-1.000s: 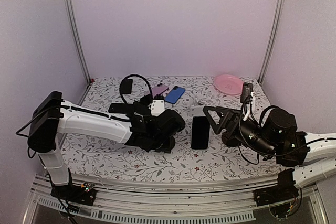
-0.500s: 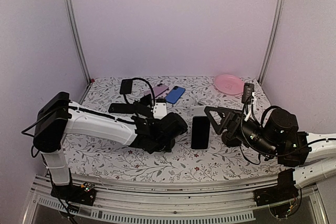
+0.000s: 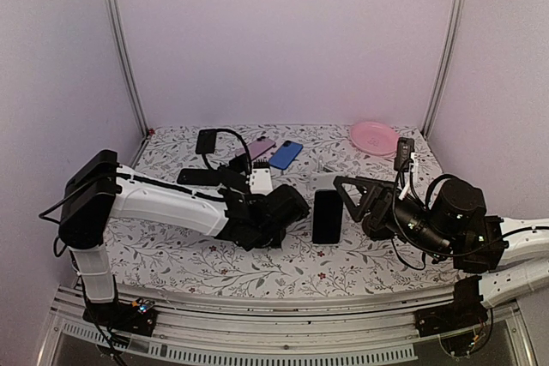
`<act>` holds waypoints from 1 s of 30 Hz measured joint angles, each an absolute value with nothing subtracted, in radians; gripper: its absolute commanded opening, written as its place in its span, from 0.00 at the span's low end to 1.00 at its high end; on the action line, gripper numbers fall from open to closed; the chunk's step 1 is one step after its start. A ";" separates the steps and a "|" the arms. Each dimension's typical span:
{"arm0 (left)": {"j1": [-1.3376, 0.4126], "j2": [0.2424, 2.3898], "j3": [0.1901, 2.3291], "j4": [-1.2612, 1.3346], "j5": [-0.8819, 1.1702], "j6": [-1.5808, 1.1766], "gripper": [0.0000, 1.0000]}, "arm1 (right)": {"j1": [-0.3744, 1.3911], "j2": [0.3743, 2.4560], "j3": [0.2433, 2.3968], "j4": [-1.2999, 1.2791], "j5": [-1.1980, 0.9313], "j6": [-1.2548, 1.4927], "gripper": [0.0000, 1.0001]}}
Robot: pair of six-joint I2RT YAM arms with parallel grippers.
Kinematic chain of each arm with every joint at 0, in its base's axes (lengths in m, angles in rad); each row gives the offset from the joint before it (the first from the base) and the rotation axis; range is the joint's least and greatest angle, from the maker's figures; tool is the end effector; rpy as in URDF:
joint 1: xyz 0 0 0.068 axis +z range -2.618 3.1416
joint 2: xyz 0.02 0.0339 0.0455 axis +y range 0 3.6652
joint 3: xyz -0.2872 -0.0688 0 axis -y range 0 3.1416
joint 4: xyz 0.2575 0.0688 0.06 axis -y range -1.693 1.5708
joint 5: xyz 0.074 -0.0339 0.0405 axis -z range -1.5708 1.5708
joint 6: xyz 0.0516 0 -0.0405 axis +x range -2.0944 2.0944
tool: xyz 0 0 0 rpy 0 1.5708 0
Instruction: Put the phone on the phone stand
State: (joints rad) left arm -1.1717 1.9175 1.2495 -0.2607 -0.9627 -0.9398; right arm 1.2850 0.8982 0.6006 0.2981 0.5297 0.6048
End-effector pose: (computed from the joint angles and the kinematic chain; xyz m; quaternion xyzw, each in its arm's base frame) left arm 0.2018 -0.3695 0.1883 -0.0478 0.8523 -0.0270 0.5201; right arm 0.0880 0.2070 0.3201 -0.0531 0.7050 0.4448 0.5499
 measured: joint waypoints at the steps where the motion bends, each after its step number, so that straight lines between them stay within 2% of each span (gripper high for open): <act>1: -1.172 1.918 1.251 -0.263 -0.963 -0.942 0.68 | 1.285 0.898 0.601 0.298 0.530 0.605 0.86; 5: -1.172 1.918 1.254 -0.272 -0.962 -0.950 0.76 | 1.285 0.898 0.601 0.298 0.530 0.605 0.86; 11: -1.172 1.918 1.259 -0.275 -0.957 -0.950 0.96 | 1.285 0.898 0.601 0.298 0.530 0.606 0.86; 19: -1.172 1.916 1.262 -0.277 -0.943 -0.952 0.97 | 1.285 0.898 0.601 0.298 0.530 0.606 0.87; 25: -1.172 1.891 1.262 -0.283 -0.920 -0.950 0.97 | 1.285 0.904 0.601 0.298 0.530 0.610 0.99; 30: -1.172 1.844 1.261 -0.283 -0.899 -0.938 0.97 | 1.285 0.921 0.601 0.291 0.530 0.609 0.99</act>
